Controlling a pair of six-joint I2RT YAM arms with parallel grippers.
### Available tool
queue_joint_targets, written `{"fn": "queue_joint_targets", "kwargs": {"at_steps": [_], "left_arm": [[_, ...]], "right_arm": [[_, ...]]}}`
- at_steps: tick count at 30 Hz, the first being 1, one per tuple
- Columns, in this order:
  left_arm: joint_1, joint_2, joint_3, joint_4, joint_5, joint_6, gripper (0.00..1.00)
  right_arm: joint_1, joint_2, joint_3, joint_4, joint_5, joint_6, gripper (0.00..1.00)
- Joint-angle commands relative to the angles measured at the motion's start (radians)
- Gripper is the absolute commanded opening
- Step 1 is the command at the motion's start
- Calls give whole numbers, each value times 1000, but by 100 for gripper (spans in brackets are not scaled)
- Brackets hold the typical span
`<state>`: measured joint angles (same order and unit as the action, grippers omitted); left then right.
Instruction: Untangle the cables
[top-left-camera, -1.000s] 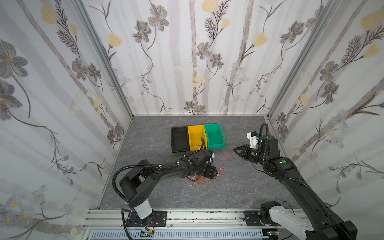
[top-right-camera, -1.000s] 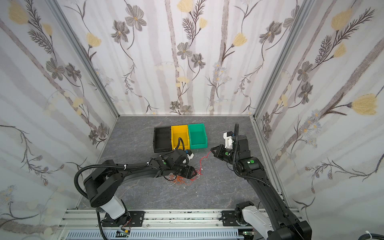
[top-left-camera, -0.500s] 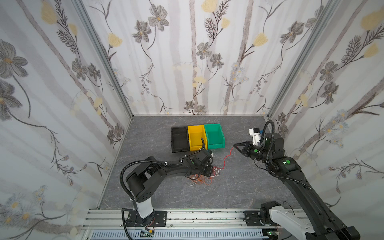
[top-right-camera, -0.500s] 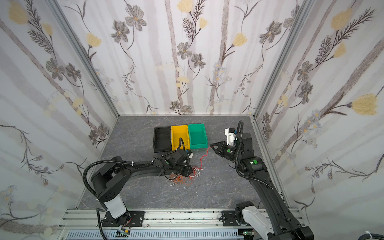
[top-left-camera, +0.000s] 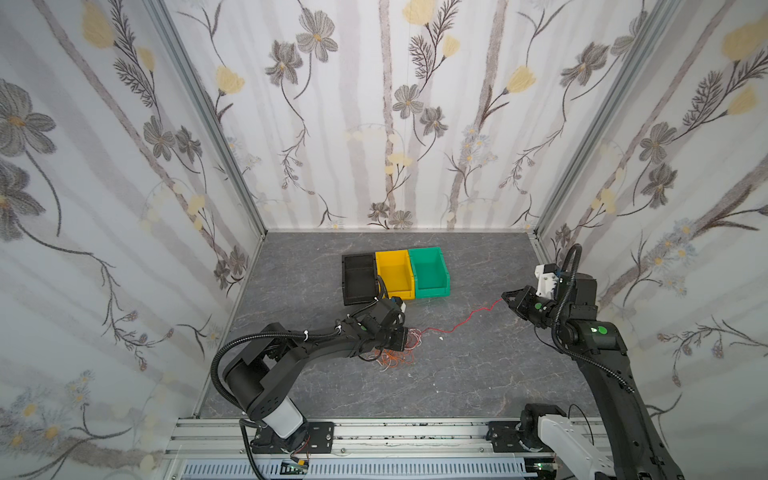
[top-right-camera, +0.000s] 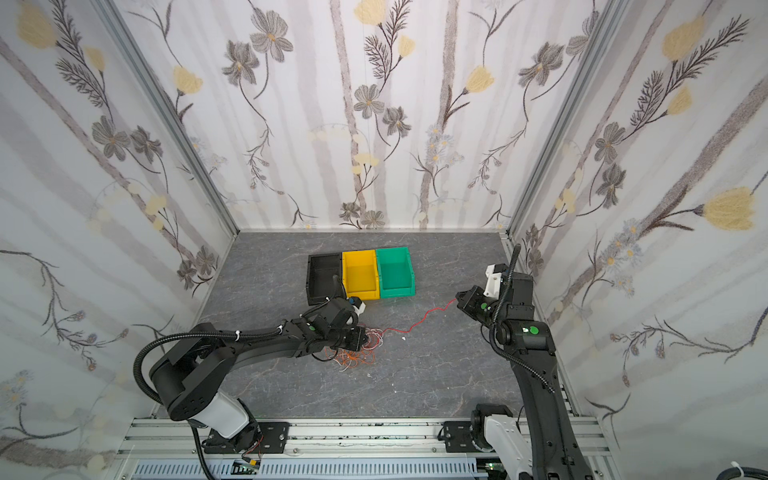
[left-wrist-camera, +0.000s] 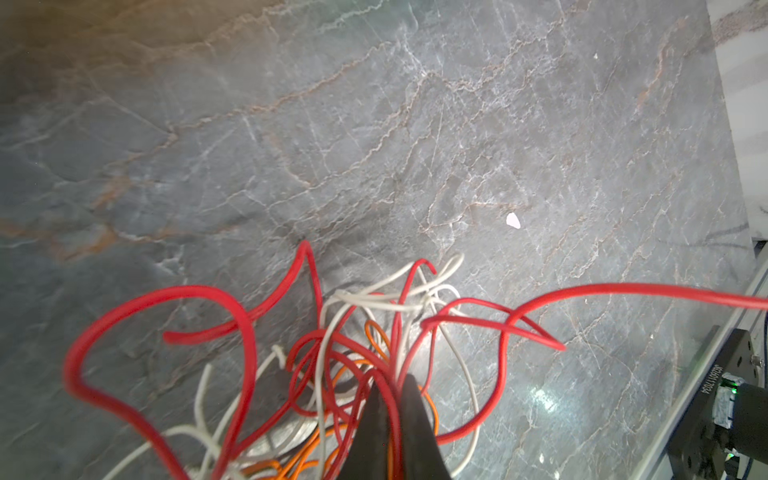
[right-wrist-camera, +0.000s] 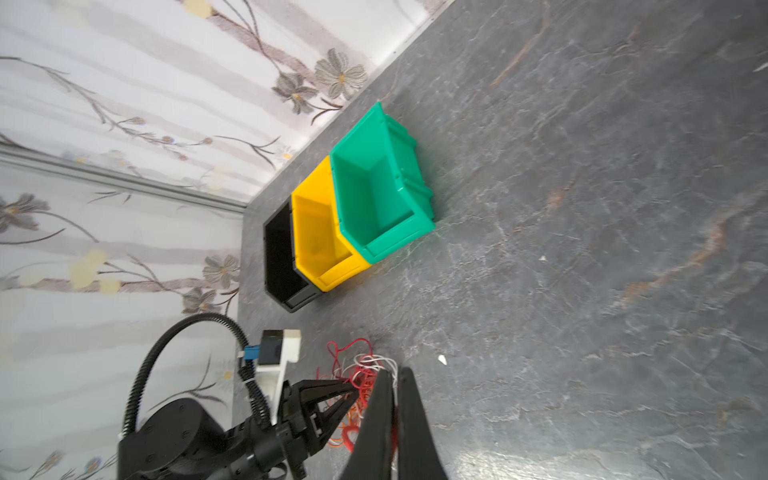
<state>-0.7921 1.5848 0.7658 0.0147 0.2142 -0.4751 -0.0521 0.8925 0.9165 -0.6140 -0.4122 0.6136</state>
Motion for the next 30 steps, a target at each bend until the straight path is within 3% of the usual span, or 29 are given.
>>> {"fn": "queue_joint_targets", "kwargs": {"at_steps": [1,9,15,22,30], "left_arm": [[15,-34,-32,-17,-10,-19,5],[59,-128,-115,-35,-38,-22,2],[75,-156,-136,-40,-32,-18,2],[73,-108,-85,-33,39,-12,7],[24,-55,-4,-79,-36,-5,6]], "right_arm": [[-34,-19,10,-45,136,-47,0],[-172,-32,9,-81,156,-81,0],[-170,-8,-33,-36,36,-70,0],[-30,75,-119,12,46,-71,0],[72,216,-261,164,91,-15,0]]}}
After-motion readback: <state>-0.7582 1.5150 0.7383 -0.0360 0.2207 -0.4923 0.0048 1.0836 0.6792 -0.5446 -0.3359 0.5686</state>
